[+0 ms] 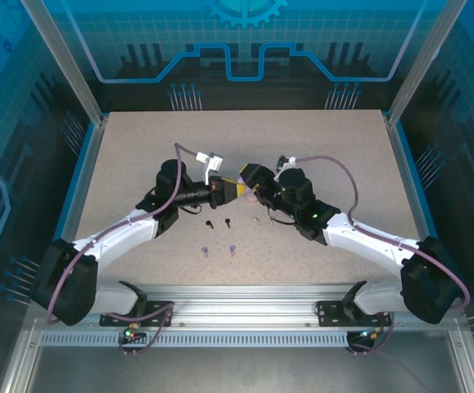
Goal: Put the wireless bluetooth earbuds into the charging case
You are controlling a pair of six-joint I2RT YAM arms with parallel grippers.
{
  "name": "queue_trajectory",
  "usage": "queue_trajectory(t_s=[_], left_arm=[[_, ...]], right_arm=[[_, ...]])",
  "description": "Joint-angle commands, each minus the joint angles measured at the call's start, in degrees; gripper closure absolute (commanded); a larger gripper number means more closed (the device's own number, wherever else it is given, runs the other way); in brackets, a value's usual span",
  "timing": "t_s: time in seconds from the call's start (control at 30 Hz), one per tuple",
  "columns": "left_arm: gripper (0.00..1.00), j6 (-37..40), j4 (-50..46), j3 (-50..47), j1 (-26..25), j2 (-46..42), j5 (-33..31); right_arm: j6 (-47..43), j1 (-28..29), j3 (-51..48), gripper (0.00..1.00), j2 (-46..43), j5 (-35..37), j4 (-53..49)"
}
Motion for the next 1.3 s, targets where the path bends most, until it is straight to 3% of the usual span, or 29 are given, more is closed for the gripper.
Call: queue_trajectory(t_s=[0.0, 0.3, 0.47, 0.63, 0.8, 1.0, 1.27], left_arm=[[1.00, 1.3, 1.6, -0.6, -0.6, 0.6, -0.5], [1.00, 1.0, 1.5, -0.2, -1.0, 0.7, -2.3], [0.79, 0.1, 2.3, -0.9, -1.3, 0.3, -4.5], [0.68, -0.2, 3.3, -1.7, -2.0, -0.1, -6.1], [0.68, -1.5, 5.7, -2.9, -2.5, -0.3, -8.2], [0.78, -2.4, 7.9, -4.1, -2.8, -0.5, -9.0], [0.85, -2.7, 8.3, -4.0, -2.8, -1.1, -8.9]], right_arm=[[0.5, 0.7, 0.0, 0.48, 0.8, 1.0, 1.8], [1.2, 1.1, -0.3, 0.60, 1.5, 1.0, 3.1], [2.6, 1.7, -1.2, 0.62, 1.4, 3.3, 4.1], [3.0, 2.3, -1.3, 0.63, 1.9, 4.2, 4.2], [3.8, 2.9, -1.4, 0.63, 2.1, 5.3, 4.3], [4.0, 3.2, -1.9, 0.63, 1.8, 6.6, 4.2], [-0.1, 2.6, -3.1, 0.49, -2.4, 8.4, 1.7]])
